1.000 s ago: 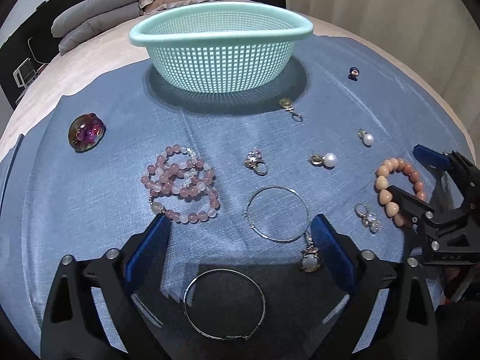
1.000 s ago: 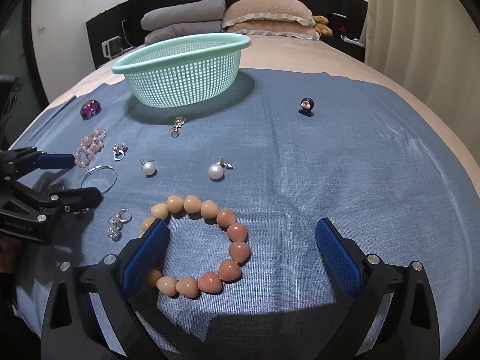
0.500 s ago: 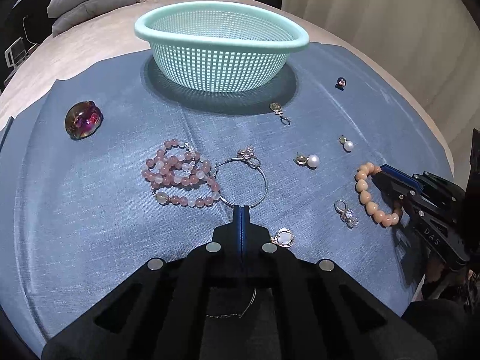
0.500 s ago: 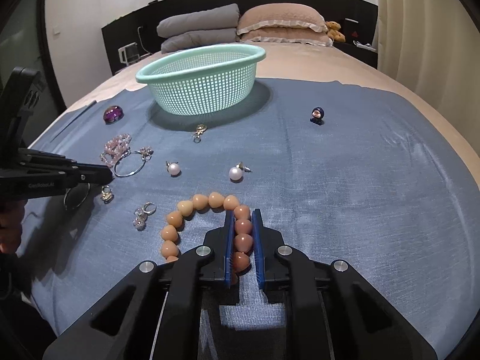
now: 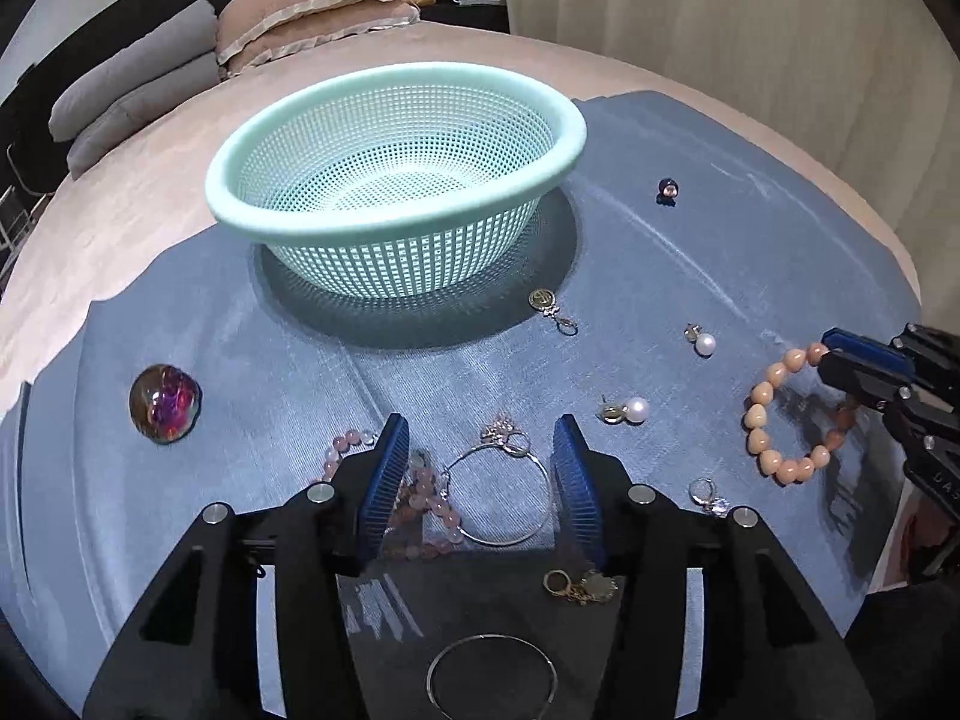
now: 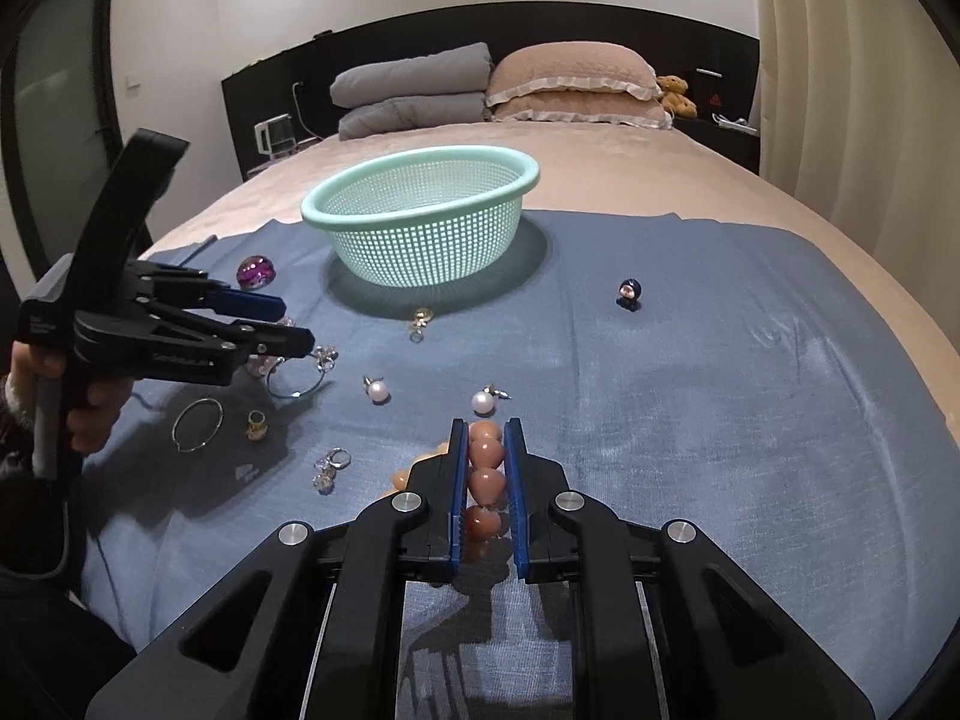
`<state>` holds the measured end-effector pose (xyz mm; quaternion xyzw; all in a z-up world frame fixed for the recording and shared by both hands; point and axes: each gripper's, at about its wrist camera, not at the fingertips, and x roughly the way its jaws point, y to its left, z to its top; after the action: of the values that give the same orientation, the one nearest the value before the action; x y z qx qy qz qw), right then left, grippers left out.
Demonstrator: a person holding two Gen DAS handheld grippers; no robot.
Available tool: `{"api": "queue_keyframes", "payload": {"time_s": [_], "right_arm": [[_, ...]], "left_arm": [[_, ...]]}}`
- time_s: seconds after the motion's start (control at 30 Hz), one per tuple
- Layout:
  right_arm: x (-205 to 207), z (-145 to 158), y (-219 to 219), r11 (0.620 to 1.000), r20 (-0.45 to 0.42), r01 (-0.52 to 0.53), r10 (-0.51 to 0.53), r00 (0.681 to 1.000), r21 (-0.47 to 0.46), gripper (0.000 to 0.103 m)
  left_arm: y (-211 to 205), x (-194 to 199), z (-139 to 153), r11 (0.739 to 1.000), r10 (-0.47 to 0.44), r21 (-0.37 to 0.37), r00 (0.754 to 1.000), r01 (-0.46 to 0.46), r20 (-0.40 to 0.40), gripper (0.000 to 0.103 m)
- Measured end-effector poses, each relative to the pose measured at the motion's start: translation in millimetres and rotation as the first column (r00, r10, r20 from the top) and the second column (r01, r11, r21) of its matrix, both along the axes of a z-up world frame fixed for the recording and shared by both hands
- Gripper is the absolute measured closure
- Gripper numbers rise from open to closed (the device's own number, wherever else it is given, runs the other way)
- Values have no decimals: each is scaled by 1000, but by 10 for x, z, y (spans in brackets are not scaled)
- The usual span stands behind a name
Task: Organize jewelry
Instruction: 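Lift and carry the hoop and bracelet with both grippers over the green basket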
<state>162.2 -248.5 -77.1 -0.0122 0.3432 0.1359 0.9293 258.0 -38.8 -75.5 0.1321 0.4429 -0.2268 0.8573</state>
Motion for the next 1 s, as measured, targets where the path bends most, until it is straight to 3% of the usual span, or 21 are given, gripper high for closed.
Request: {"api": "queue_keyframes", "payload": {"time_s": [0.23,0.43,0.53,0.7,1.0], "right_arm": [[-9,18,-24,1000,9,7,-7,1000,9,92],[-13,35,-12,1000,17,5,-5,1000,9,92],[-21,46,-17,1000,22,5,-5,1000,7,92],[-27,142,4,1000,42,-10,10,999,1,92],[16,760,116,999,165,-30,36,986,-39,92]], "left_arm": [[-51,-91,-186,969,-221,105,975,223,-25,52],[-21,-58,-225,943,-319,86,946,323,-55,57],[-66,-126,-203,940,-319,117,947,321,-31,58],[-13,-301,-18,943,-316,108,949,314,7,58],[147,-404,812,965,-261,50,952,257,159,57]]}}
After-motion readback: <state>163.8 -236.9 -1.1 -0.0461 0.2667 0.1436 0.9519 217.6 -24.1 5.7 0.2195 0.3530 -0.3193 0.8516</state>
